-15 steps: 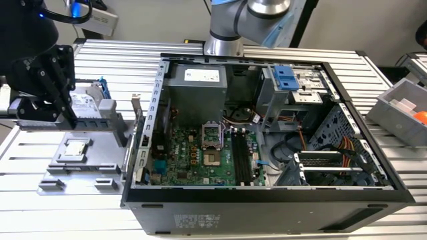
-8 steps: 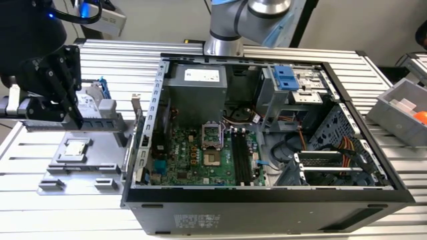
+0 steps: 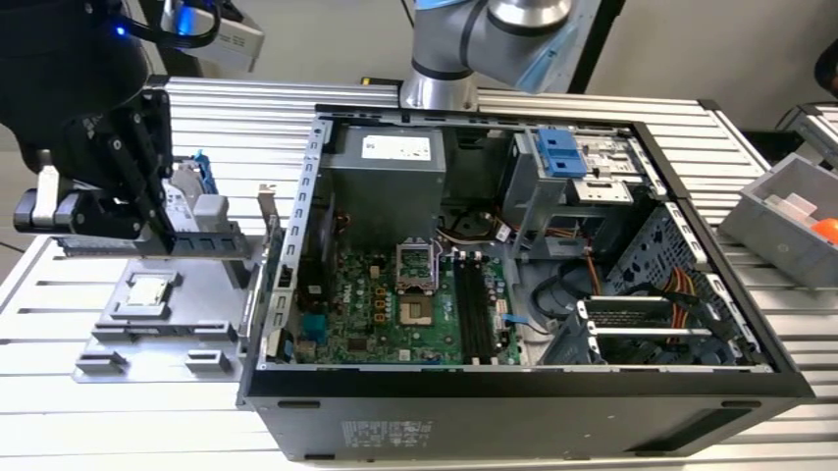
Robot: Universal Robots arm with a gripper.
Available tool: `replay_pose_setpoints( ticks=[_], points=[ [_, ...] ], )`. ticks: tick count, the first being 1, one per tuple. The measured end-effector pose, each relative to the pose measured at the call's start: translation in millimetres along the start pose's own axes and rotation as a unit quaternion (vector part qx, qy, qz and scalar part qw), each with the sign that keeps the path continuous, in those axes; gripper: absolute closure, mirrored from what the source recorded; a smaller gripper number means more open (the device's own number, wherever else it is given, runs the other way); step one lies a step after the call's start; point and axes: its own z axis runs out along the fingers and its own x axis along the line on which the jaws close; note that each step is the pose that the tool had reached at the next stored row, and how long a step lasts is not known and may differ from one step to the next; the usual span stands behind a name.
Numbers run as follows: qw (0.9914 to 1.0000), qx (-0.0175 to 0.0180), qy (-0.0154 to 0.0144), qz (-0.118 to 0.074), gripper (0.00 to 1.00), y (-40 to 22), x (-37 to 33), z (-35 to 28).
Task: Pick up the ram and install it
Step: 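Pick up the ram and move it above insertion slot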
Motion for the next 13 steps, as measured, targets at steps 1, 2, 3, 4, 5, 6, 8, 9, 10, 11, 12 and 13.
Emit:
replay_pose_setpoints(
  ticks=[1,2,3,4,5,6,8,9,10,11,12,13],
  points=[
    [1.00000,0.0000,0.0000,0.000,1.00,-1.0,0.0,0.0],
    [1.00000,0.0000,0.0000,0.000,1.00,-2.0,0.0,0.0],
    [1.00000,0.0000,0.0000,0.000,1.00,-2.8,0.0,0.0],
    [1.00000,0.0000,0.0000,0.000,1.00,-3.7,-0.1,0.0],
    [1.00000,0.0000,0.0000,0.000,1.00,-4.6,-0.1,0.0],
    [1.00000,0.0000,0.0000,0.000,1.00,-5.4,-0.1,0.0],
    [1.00000,0.0000,0.0001,0.000,1.00,-7.1,-0.1,0.0],
    [1.00000,0.0000,0.0000,0.000,1.00,-8.0,-0.2,0.0],
    [1.00000,0.0000,0.0001,0.000,1.00,-8.9,-0.2,0.0],
    [1.00000,0.0000,0.0001,0.000,1.00,-9.8,-0.2,0.0],
    [1.00000,0.0000,0.0001,0.000,1.00,-10.8,-0.2,0.0],
    [1.00000,0.0000,0.0001,0.000,1.00,-11.6,-0.2,-0.1]
  ],
)
